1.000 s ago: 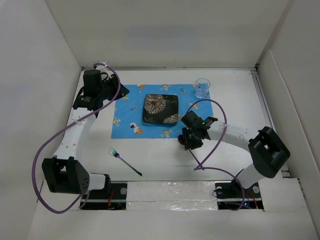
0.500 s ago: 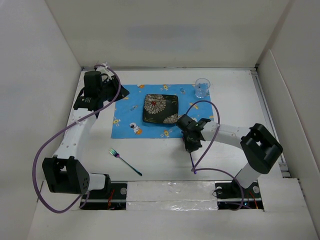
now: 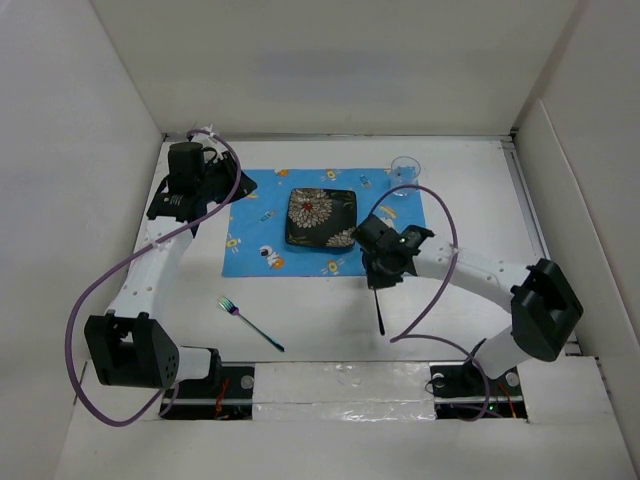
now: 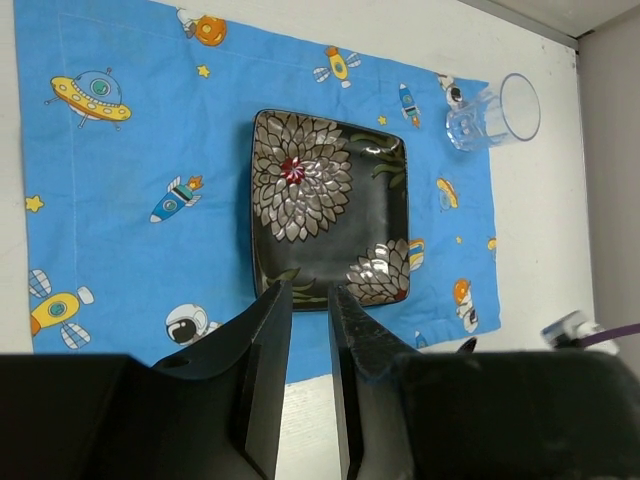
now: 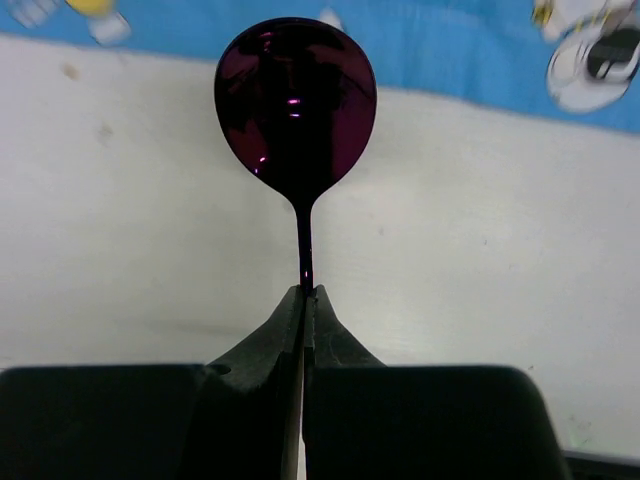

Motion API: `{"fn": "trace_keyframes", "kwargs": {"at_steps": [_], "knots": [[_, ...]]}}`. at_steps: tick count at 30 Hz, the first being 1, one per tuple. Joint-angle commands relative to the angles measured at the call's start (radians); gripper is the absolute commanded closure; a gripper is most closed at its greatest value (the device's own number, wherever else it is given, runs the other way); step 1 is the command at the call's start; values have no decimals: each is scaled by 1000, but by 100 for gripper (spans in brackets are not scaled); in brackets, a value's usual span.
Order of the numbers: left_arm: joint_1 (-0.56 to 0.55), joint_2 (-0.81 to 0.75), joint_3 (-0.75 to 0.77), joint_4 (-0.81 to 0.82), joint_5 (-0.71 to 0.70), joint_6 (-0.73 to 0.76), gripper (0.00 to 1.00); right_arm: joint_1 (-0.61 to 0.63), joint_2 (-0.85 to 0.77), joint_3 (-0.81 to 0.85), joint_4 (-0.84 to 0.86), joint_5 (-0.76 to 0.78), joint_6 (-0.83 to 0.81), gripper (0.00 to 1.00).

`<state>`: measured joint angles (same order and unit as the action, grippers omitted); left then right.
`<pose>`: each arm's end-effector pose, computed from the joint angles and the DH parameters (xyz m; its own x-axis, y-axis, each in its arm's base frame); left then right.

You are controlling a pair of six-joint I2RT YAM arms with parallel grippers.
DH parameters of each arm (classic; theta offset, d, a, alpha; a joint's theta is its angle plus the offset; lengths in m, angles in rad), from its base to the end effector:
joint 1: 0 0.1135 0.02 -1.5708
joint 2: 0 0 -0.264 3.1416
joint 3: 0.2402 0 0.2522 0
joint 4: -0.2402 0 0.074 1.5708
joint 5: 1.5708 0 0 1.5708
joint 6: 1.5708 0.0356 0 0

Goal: Set the dinner table for one person

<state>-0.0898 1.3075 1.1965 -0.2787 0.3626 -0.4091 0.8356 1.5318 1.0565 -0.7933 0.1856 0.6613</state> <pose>0.2983 -0.0395 0.3601 -0.5105 -0.3274 -0.7951 0.2263 0.8409 -0.4916 0.1976 0.2088 0.2145 -0.9304 -0.1289 -0.3431 -0.1529 0.9873 0.0437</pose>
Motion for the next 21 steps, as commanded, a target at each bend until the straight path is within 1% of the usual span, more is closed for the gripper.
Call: {"fn": "trace_keyframes", "kwargs": {"at_steps": [1, 6, 8, 9, 11, 12, 13, 15, 17, 19, 21], "knots": [[-1, -31, 2, 4, -14, 12, 81, -52, -18, 109, -15, 26, -63, 100], [-1, -28, 5, 6, -27, 16, 81, -191, 62, 177, 61, 15, -172, 100], [-1, -28, 3, 7, -31, 16, 81, -236, 137, 236, 89, 9, -199, 100], [-1, -31, 0, 9, -34, 16, 81, -278, 172, 264, 107, 6, -215, 100], [-1, -36, -3, 1, -43, 15, 81, -314, 266, 324, 127, -24, -227, 100], [-1, -39, -3, -1, -50, 15, 81, -341, 299, 383, 143, -32, -236, 100], [-1, -43, -5, -4, -53, 13, 82, -354, 367, 426, 132, -55, -236, 100], [-1, -56, -12, -4, -60, 10, 84, -366, 422, 534, 123, -55, -244, 100], [-1, -59, -15, -5, -68, 10, 84, -377, 503, 601, 108, -43, -244, 100], [-1, -56, -15, -11, -74, 12, 84, -403, 569, 704, 86, -41, -244, 100], [-1, -51, -17, -10, -73, 12, 84, -414, 600, 718, 85, -43, -246, 100]]}}
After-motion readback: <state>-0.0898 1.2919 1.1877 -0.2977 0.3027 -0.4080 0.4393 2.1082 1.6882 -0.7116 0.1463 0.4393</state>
